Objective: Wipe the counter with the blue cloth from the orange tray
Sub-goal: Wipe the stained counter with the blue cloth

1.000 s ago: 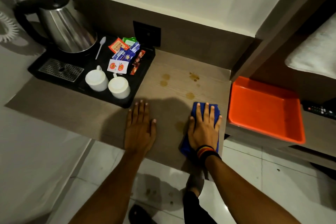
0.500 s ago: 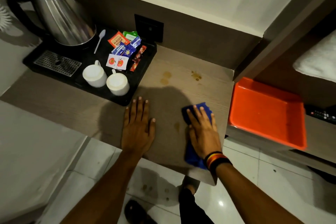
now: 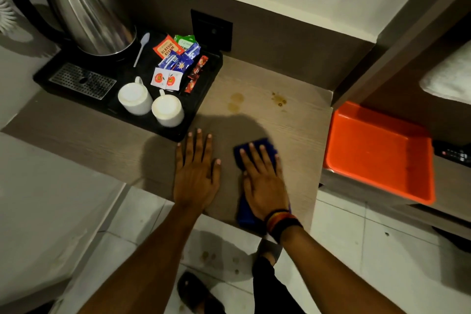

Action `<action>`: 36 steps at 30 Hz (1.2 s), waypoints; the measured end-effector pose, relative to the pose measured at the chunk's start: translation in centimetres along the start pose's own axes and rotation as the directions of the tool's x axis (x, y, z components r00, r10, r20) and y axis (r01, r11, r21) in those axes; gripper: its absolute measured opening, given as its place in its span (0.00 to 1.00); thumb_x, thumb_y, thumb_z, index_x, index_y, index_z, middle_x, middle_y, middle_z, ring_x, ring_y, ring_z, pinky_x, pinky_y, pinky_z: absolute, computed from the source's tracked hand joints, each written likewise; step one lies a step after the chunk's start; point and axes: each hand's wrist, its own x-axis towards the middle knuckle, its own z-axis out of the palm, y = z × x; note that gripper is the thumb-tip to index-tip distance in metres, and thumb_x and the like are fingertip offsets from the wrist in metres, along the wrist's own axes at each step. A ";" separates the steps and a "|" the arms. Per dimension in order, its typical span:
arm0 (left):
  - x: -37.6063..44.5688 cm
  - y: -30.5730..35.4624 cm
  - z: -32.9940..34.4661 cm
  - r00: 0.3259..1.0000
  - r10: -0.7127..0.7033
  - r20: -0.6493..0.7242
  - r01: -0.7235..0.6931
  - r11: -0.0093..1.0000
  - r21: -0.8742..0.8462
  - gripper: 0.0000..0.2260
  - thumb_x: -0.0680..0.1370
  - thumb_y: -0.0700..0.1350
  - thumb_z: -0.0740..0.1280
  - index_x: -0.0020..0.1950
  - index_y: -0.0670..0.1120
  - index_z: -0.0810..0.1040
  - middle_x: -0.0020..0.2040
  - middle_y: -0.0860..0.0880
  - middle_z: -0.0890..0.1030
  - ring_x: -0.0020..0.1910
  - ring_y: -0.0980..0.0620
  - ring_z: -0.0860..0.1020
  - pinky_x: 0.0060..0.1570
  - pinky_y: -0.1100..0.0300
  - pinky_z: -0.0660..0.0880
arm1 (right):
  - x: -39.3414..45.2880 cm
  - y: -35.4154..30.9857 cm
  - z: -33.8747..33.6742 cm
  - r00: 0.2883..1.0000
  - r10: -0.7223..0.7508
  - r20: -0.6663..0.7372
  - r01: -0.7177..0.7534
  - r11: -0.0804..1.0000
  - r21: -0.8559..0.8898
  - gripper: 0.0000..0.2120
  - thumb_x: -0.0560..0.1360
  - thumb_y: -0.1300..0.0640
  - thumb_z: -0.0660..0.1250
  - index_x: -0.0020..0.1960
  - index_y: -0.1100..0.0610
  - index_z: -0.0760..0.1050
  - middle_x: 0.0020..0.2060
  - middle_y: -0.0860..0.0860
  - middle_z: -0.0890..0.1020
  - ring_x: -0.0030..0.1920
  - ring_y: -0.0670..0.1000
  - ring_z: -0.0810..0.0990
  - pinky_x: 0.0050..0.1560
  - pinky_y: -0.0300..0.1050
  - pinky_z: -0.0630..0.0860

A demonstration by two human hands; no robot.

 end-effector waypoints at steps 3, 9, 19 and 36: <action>0.0 -0.1 0.0 1.000 -0.003 0.006 0.003 1.000 -0.020 0.32 0.85 0.58 0.49 0.87 0.46 0.49 0.88 0.42 0.50 0.87 0.43 0.47 0.85 0.37 0.49 | 0.5 4.8 -1.7 0.984 0.173 -0.048 -0.172 0.985 0.022 0.29 0.80 0.49 0.51 0.80 0.44 0.53 0.82 0.48 0.56 0.82 0.53 0.49 0.81 0.66 0.49; 0.2 -0.3 0.5 1.000 -0.012 -0.008 0.012 1.000 -0.022 0.32 0.85 0.58 0.51 0.87 0.47 0.51 0.88 0.43 0.51 0.87 0.43 0.48 0.85 0.37 0.50 | 11.6 9.7 -4.2 0.913 0.379 -0.148 -0.379 0.925 0.033 0.28 0.81 0.51 0.52 0.81 0.50 0.57 0.82 0.54 0.57 0.82 0.56 0.51 0.81 0.64 0.46; 0.5 -0.1 0.1 0.999 -0.017 0.040 0.018 0.999 -0.035 0.33 0.84 0.60 0.47 0.87 0.48 0.51 0.88 0.44 0.50 0.87 0.45 0.45 0.85 0.38 0.47 | 12.4 3.0 -2.7 0.998 -0.037 -0.047 0.042 0.992 0.117 0.27 0.81 0.55 0.54 0.80 0.48 0.60 0.80 0.49 0.62 0.82 0.52 0.55 0.82 0.60 0.49; 0.4 0.2 0.0 0.998 -0.033 -0.053 0.030 0.998 -0.060 0.32 0.84 0.53 0.58 0.85 0.41 0.58 0.86 0.39 0.59 0.86 0.40 0.56 0.83 0.37 0.58 | 10.5 0.1 0.2 0.970 -0.243 0.012 0.240 0.963 0.120 0.24 0.82 0.52 0.52 0.78 0.45 0.60 0.79 0.46 0.64 0.81 0.48 0.56 0.82 0.55 0.47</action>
